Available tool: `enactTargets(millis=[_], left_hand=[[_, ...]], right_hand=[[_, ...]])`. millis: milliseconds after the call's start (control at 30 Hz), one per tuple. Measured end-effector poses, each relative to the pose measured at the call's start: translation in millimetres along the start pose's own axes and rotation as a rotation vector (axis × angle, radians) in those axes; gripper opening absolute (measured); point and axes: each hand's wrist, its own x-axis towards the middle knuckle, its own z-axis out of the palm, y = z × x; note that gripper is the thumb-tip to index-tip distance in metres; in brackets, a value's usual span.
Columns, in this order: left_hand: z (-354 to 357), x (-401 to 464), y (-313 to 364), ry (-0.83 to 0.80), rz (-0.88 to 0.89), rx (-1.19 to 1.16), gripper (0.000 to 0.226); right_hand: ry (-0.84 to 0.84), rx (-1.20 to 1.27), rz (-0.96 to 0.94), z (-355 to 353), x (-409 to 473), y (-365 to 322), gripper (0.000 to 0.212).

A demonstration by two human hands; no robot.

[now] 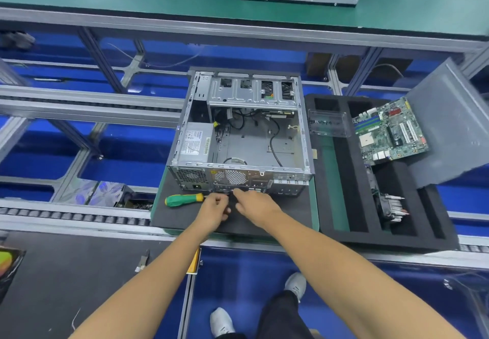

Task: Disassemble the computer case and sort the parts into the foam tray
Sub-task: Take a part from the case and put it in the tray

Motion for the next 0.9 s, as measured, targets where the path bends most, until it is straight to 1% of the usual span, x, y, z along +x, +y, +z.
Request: enactTargets(millis=[100, 200, 333, 433, 567, 600, 667, 733, 800, 900], left_hand=[[15.2, -4.7, 8.5, -0.097, -0.083, -0.305, 0.027], [28.8, -7.3, 16.5, -0.180, -0.139, -0.453, 0.030], [52.3, -9.6, 22.9, -0.305, -0.171, -0.478, 0.035], [74.8, -11.3, 27.3, -0.319, -0.252, -0.565, 0.033], [111.4, -17.0, 38.5, -0.360, -0.288, -0.595, 0.036], [120.8, -20.0, 41.6, -0.366, -0.291, -0.593, 0.035], [138.5, -24.4, 47.0, -0.350, -0.315, -0.584, 0.033], [156.4, -24.9, 51.0, -0.329, -0.342, -0.559, 0.032], [174.4, -23.8, 55.4, -0.311, -0.372, -0.527, 0.032], [202.2, -21.7, 62.2, -0.319, -0.396, -0.490, 0.034]], right_hand=[[0.156, 0.149, 0.060, -8.8, -11.6, -3.0, 0.008], [0.216, 0.193, 0.050, -17.0, -22.7, 0.0, 0.010], [0.251, 0.153, 0.032, -19.0, -39.7, 15.5, 0.011], [0.229, 0.099, 0.043, -16.0, -53.5, 31.2, 0.014], [0.256, 0.067, 0.074, -16.0, -71.7, 54.1, 0.005], [0.257, 0.073, 0.084, -17.4, -77.3, 60.0, 0.007], [0.255, 0.083, 0.104, -19.5, -89.7, 72.2, 0.020], [0.266, 0.098, 0.141, -19.6, -102.2, 86.3, 0.026], [0.287, 0.126, 0.179, -19.2, -111.7, 100.7, 0.027], [0.325, 0.209, 0.230, -20.1, -122.7, 126.9, 0.019]])
